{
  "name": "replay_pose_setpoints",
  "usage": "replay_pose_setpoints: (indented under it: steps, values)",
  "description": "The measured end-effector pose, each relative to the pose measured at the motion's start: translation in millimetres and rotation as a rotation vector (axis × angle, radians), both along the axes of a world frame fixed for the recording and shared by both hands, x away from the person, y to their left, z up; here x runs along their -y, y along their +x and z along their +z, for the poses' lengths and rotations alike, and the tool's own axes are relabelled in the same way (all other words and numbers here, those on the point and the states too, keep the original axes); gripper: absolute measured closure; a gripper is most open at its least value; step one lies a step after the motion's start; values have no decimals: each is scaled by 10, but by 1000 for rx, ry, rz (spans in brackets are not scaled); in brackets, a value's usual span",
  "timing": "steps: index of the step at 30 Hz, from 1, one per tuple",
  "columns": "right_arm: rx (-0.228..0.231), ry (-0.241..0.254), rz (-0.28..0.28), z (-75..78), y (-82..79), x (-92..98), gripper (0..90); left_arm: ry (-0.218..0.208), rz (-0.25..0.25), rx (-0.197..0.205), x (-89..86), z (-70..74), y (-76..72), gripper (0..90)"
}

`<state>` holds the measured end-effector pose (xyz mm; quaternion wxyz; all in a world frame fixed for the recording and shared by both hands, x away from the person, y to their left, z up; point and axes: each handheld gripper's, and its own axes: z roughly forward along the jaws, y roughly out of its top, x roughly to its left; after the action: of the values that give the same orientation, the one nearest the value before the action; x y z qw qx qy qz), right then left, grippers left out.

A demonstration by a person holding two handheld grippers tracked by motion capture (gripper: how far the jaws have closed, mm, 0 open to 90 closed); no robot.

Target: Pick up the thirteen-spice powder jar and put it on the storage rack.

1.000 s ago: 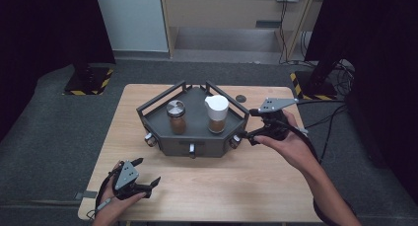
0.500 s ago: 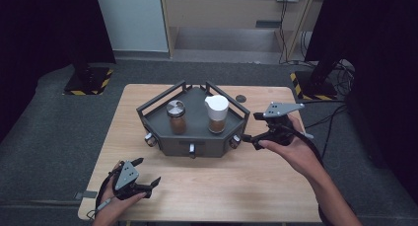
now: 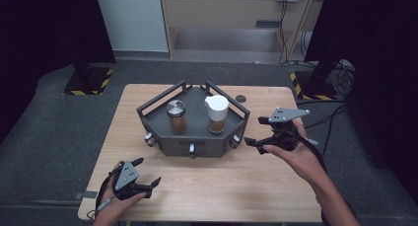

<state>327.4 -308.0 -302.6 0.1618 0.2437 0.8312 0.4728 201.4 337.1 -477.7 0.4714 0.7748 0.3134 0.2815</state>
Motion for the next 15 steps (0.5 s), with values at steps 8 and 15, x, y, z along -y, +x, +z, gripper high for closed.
replay_pose_setpoints:
  steps: [8, 15]
  values:
    - [-19, 10, -24, -166, -58, 103, 98, -1, -2, -2, -2, -3, 4, 59]
    - [-31, 17, -40, -277, -95, 172, 92, -15, 1, -11, -26, -14, 13, 59]
